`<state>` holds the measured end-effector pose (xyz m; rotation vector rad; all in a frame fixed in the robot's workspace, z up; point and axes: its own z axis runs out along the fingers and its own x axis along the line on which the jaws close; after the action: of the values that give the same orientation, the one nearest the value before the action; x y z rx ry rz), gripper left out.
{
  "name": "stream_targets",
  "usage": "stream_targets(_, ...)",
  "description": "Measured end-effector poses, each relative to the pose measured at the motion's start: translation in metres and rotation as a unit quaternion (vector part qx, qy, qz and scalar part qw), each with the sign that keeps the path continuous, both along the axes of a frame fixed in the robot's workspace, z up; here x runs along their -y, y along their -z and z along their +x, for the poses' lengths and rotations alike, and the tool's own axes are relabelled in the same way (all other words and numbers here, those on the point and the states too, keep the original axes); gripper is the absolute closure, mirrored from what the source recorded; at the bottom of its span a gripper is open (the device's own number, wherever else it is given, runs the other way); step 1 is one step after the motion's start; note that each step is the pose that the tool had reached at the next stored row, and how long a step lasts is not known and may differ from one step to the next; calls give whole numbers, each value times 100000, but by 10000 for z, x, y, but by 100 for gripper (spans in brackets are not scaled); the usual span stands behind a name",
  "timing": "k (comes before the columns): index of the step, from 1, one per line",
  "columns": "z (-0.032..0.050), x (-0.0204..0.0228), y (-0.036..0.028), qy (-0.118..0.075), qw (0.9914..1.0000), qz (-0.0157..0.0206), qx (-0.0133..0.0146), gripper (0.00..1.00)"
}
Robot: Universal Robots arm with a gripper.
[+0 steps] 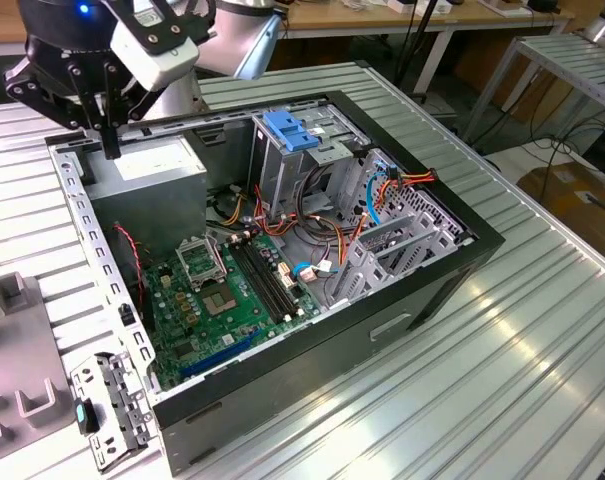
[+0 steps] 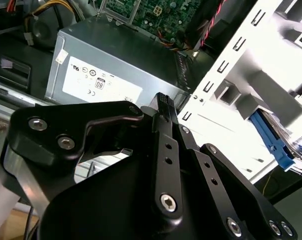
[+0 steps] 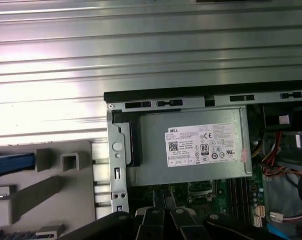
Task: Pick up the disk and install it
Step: 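Reach for the disk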
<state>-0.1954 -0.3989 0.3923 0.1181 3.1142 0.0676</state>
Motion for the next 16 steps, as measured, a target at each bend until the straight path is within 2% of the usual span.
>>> stream_targets(3, -94, 0, 0, 7, 100000, -6, -2, 89)
stream_targets(7, -168, 0, 0, 1, 100000, -2, -2, 89)
stream_targets(11, -338, 0, 0, 2, 100000, -2, 0, 89)
stream_targets(16, -438, 0, 0, 0, 100000, -1, 1, 89)
